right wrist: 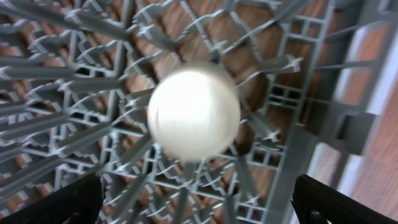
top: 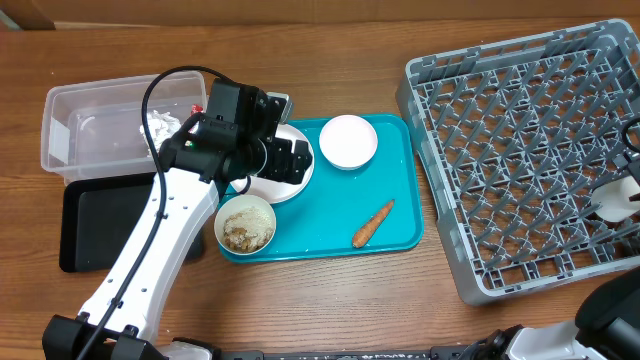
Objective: Sort waste into correct bins and load items into the dishwasher
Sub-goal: 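Carry the cup right and place it upside down in the dish rack, then reach the right gripper to the pink bowl on the teal tray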
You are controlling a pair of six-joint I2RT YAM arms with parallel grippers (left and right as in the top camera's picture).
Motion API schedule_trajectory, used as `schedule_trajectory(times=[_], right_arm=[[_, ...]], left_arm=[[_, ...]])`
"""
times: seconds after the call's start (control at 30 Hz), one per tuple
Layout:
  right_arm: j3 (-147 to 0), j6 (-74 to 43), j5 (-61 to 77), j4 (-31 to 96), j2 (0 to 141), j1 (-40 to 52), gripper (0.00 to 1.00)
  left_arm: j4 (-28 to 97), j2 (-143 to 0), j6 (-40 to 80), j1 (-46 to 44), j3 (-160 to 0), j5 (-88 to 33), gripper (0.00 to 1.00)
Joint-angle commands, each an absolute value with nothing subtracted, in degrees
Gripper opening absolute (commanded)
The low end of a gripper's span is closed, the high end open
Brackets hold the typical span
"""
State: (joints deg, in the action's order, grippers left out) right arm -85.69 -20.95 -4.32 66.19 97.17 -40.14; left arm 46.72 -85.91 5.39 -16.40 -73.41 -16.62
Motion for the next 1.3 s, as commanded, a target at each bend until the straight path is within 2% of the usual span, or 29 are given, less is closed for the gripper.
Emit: schedule_trajectory(times=[0.0, 0.2, 0.33, 0.57, 0.8, 1.27], right_arm=[[-86.04, -19.57, 2.79, 65.19, 97.41, -40.18, 1.00], [-89.43, -12.97, 15.84, 63.94, 93.84, -36.27, 1.00], [-89.56, -8.29, 22.55, 62.11, 90.39, -29.02, 0.98], [-89.27, -4.84, 20.03, 62.57, 90.13, -10.48, 0.96], [-89.21, -5.98, 11.88, 62.04, 91.66, 5.04, 0.84], [-89.21, -9.26, 11.53, 58.72, 105.56, 16.91, 0.81]], left_arm=[[46.33, -85.38, 4.23, -16.53, -74.06, -16.10, 1.00], [45.21, -85.38, 4.27, -16.51, -74.06, -16.12, 1.00], [44.12, -85.38, 4.78, -16.51, -74.06, -16.05, 1.00], [44.18, -85.43, 5.50, -16.53, -74.06, -14.68, 1.00], [48.80, -85.43, 13.47, -16.40, -74.06, -0.10, 1.00], [51.20, -85.43, 17.87, -16.14, -74.06, 4.67, 1.00]])
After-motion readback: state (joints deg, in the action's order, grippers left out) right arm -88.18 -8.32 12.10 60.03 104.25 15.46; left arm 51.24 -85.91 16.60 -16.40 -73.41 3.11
